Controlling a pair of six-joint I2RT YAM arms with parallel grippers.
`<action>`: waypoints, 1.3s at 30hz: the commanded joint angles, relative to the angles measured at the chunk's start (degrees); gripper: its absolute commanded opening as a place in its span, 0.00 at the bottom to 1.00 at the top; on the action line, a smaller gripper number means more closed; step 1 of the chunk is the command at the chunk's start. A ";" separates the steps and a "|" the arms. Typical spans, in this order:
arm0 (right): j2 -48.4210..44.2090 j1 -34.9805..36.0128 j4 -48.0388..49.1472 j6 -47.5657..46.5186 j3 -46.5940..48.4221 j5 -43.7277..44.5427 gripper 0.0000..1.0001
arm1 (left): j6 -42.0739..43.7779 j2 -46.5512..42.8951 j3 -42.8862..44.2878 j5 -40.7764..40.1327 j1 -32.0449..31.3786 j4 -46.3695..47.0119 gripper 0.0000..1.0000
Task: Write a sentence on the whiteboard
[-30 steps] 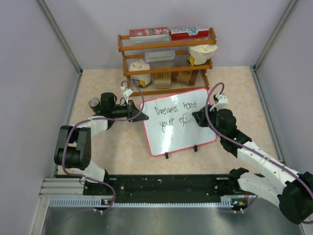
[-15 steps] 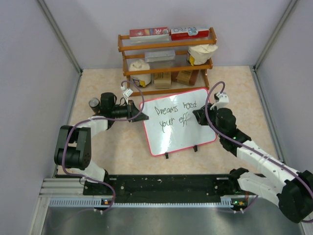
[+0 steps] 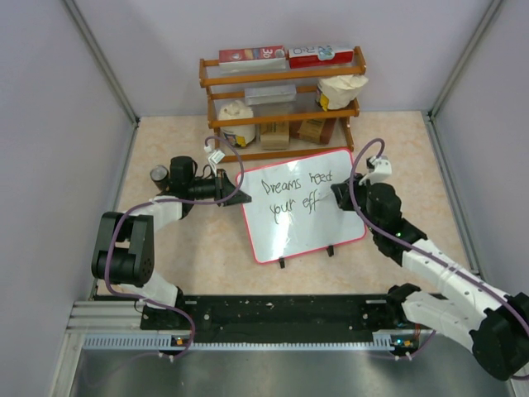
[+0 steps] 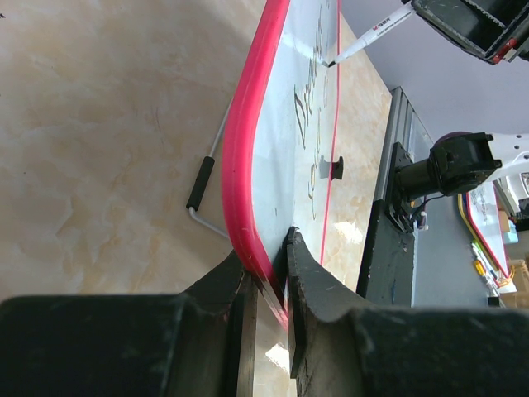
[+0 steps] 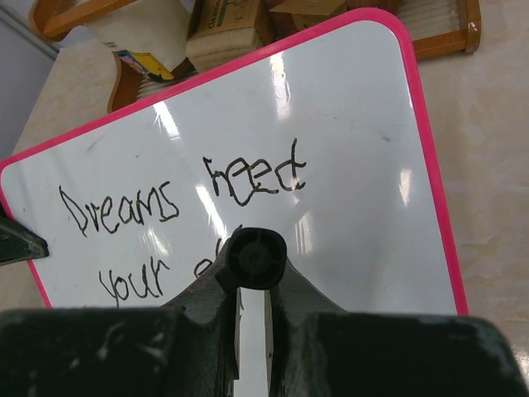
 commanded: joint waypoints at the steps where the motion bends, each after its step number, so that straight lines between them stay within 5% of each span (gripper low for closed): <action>1: -2.03 -0.55 -0.59 -1.97 2.21 2.84 0.00 | 7.77 0.40 -0.79 -5.77 -0.62 -2.50 0.00; 39: -4.49 -0.82 -3.84 -3.90 -1.57 0.73 0.00 | 7.85 0.40 -0.70 -5.68 -0.79 -2.67 0.00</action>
